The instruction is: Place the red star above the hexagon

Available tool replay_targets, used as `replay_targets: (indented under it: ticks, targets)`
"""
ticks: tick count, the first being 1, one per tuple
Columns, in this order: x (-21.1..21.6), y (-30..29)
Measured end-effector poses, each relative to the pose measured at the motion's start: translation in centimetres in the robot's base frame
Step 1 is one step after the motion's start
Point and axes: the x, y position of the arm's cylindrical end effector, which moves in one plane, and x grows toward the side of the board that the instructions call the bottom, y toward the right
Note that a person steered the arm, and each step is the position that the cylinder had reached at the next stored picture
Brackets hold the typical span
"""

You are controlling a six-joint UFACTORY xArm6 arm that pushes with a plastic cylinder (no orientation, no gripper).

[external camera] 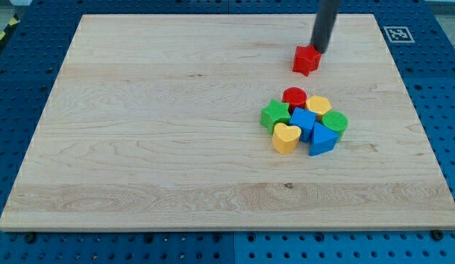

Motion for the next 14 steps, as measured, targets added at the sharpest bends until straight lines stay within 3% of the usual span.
replay_targets:
  ticks: [2,4,5,11,14]
  targets:
    - [2.7,0.3]
    - [-1.9,-2.6]
    - [-2.0,-6.3]
    - [8.3,-4.2]
    - [8.6,-5.7]
